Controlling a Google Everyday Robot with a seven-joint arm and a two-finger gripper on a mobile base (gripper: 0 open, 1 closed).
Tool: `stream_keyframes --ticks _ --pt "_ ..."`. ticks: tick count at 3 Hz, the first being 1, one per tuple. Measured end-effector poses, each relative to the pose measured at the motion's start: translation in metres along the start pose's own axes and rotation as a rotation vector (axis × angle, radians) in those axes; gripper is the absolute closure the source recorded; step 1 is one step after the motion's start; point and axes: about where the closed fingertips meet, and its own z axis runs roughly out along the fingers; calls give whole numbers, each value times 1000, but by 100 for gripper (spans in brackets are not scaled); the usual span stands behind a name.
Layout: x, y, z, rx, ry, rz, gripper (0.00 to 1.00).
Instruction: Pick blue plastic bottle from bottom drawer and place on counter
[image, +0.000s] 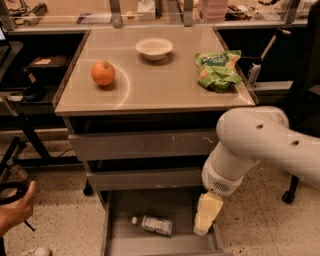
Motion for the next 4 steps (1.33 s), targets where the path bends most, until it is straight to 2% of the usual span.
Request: stream_keyframes --ticks 1,2,4 --pt "-13 27 86 -130 -31 15 0" --pt "-22 40 152 -233 -42 76 0" --pt "-24 43 177 -267 -69 97 0"
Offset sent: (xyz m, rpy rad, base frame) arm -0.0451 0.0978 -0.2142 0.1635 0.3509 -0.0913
